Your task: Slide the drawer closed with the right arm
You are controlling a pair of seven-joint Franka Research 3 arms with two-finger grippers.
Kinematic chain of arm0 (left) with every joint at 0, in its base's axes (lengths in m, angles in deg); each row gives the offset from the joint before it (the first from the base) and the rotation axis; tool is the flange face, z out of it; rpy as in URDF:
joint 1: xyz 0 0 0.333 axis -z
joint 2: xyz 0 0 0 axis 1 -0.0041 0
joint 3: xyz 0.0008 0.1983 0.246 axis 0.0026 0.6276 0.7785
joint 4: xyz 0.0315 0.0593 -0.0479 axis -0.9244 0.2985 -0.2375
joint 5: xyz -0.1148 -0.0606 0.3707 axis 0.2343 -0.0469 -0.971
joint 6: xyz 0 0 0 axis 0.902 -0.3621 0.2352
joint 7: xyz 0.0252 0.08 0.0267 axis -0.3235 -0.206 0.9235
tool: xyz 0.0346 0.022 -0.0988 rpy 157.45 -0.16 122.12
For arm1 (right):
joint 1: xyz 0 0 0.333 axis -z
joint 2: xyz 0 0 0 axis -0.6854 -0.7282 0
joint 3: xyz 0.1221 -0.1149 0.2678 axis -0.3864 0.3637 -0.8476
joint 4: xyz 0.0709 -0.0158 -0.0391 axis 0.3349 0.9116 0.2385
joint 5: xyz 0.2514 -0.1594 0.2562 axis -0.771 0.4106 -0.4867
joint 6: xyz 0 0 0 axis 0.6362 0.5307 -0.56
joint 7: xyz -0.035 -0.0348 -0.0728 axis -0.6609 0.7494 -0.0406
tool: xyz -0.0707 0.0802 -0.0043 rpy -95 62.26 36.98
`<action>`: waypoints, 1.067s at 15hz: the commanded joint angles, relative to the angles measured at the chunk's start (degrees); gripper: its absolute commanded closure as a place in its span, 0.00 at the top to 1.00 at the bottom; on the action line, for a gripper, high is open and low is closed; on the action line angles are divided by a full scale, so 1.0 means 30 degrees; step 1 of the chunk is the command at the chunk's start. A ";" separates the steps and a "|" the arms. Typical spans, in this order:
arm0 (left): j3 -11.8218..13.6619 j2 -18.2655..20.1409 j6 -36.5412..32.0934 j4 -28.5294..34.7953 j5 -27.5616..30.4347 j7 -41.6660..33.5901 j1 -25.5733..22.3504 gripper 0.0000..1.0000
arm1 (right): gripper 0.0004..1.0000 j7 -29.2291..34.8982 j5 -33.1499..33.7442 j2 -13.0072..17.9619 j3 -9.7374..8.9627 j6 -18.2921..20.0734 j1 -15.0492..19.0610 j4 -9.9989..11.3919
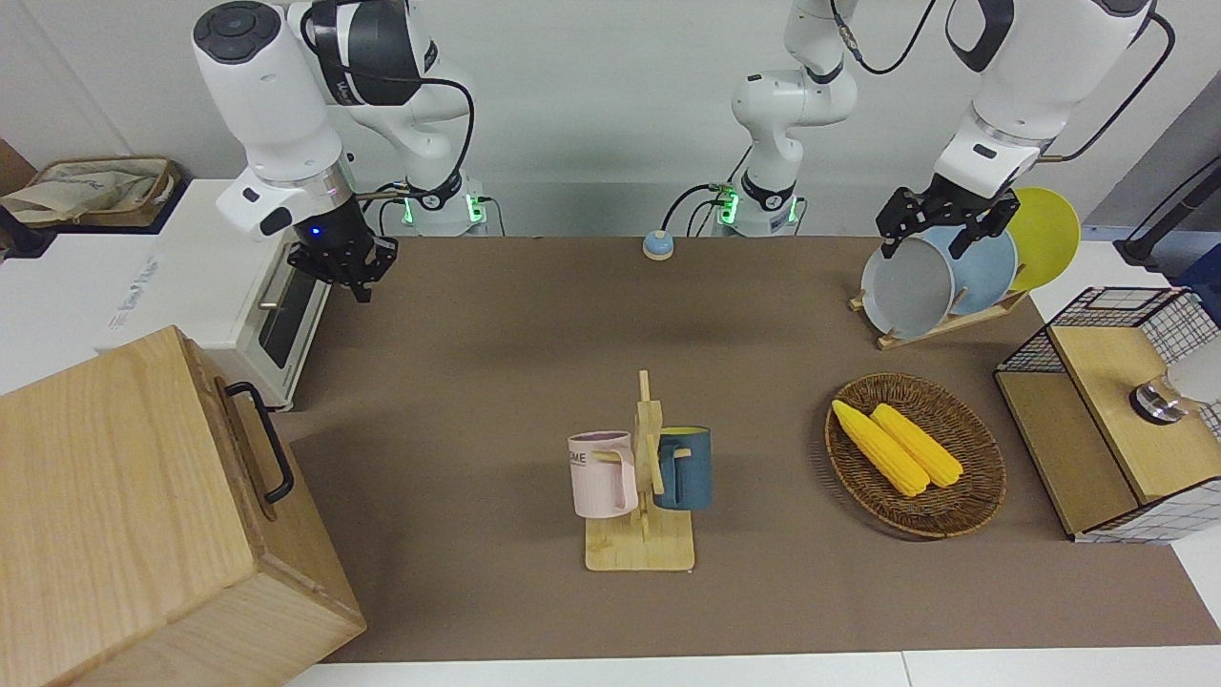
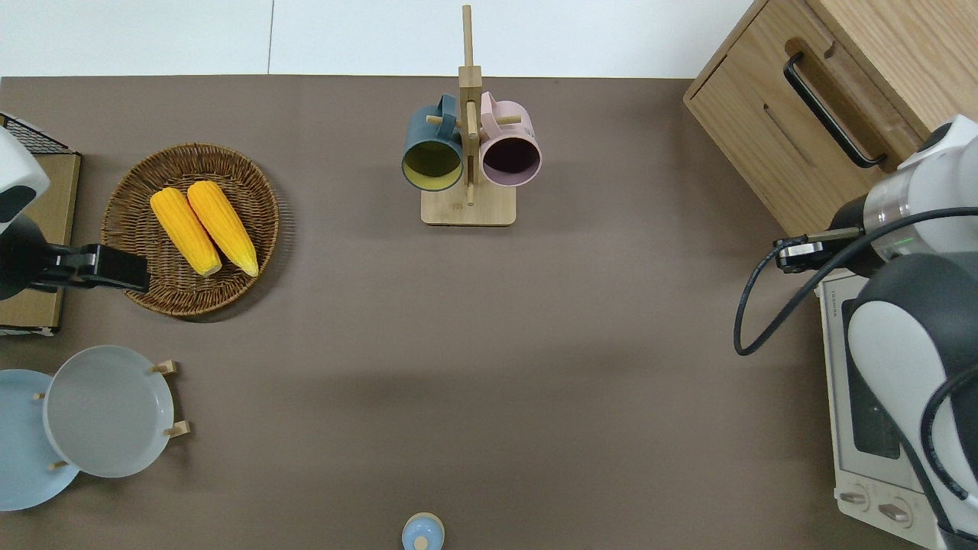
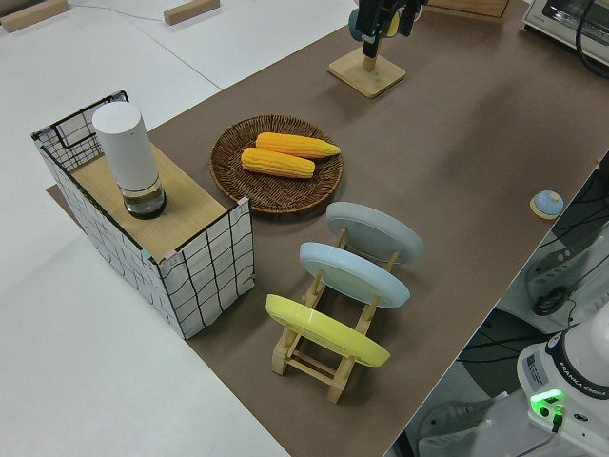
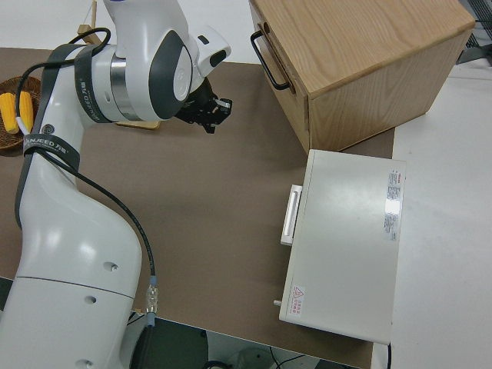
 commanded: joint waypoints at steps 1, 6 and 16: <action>-0.0135 -0.0217 -0.0376 -0.0496 -0.0328 -0.0194 -0.0102 0.99 | 0.62 -0.0344 -0.0036 0.0519 0.0176 -0.0454 -0.0023 0.0759; -0.0135 -0.0217 -0.0376 -0.0496 -0.0328 -0.0194 -0.0102 0.99 | 0.99 0.0098 -0.0035 0.0343 0.0176 -0.0337 0.0182 0.0437; -0.0135 -0.0217 -0.0376 -0.0496 -0.0328 -0.0194 -0.0102 0.99 | 0.99 -0.0136 0.0315 0.0401 0.0118 -0.0190 0.0153 -0.0355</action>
